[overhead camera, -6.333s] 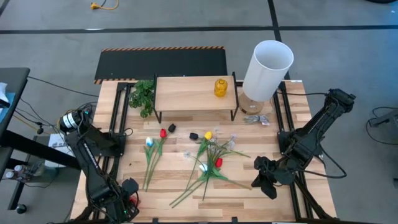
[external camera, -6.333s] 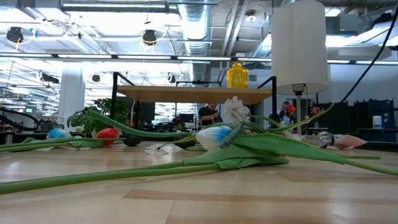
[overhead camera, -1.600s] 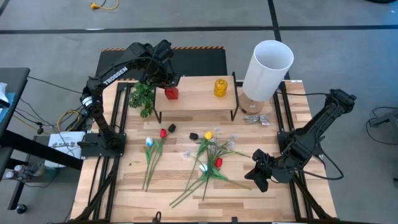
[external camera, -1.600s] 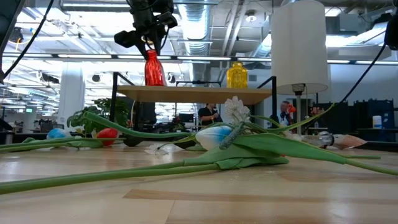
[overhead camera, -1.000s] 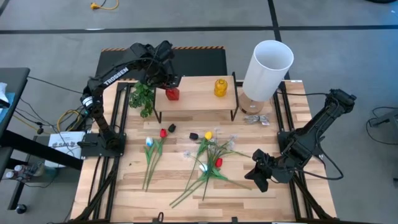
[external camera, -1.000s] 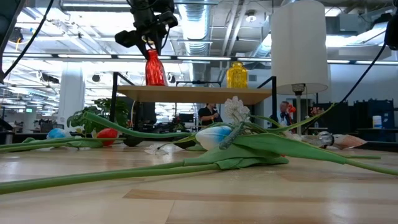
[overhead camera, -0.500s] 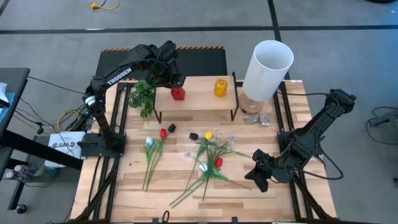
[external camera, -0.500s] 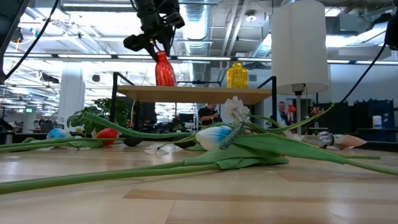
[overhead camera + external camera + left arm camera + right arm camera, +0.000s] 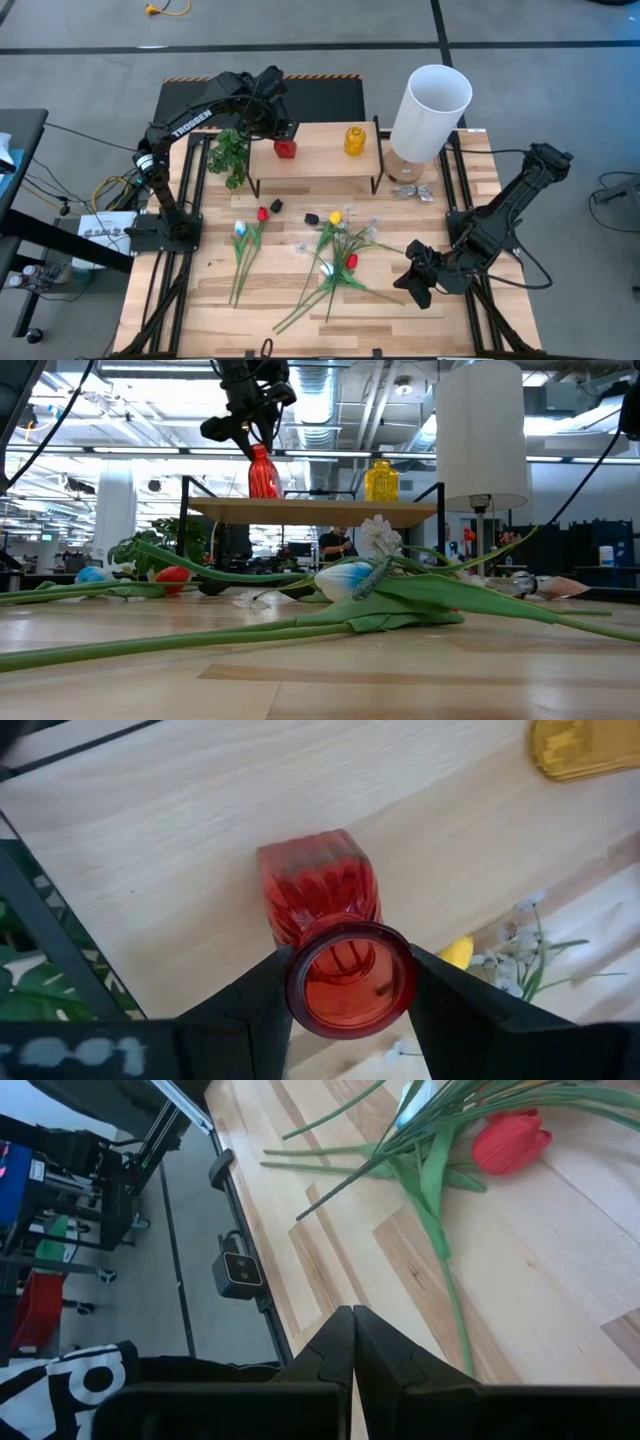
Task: Pick and place flowers into a vace then onto a shelf
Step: Put the red vase on the shelf
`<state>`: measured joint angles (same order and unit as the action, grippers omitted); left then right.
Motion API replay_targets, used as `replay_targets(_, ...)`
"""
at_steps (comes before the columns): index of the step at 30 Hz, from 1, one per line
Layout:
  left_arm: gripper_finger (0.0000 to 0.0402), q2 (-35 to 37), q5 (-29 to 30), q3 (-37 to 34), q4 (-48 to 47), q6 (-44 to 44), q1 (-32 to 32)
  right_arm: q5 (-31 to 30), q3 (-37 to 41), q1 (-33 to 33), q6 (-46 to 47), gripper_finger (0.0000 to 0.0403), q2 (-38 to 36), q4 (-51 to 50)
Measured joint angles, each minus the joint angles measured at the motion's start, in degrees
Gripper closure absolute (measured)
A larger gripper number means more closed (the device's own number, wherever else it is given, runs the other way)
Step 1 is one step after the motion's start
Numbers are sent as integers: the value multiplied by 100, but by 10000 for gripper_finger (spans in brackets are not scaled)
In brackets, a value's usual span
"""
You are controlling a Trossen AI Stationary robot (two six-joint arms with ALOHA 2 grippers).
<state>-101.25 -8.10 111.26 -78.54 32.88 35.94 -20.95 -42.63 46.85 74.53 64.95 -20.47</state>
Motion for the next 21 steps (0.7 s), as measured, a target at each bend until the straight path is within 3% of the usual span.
replay_targets(21,227,0,96,0,-52,-483,2,-11,0,0,2,402,0,-2)
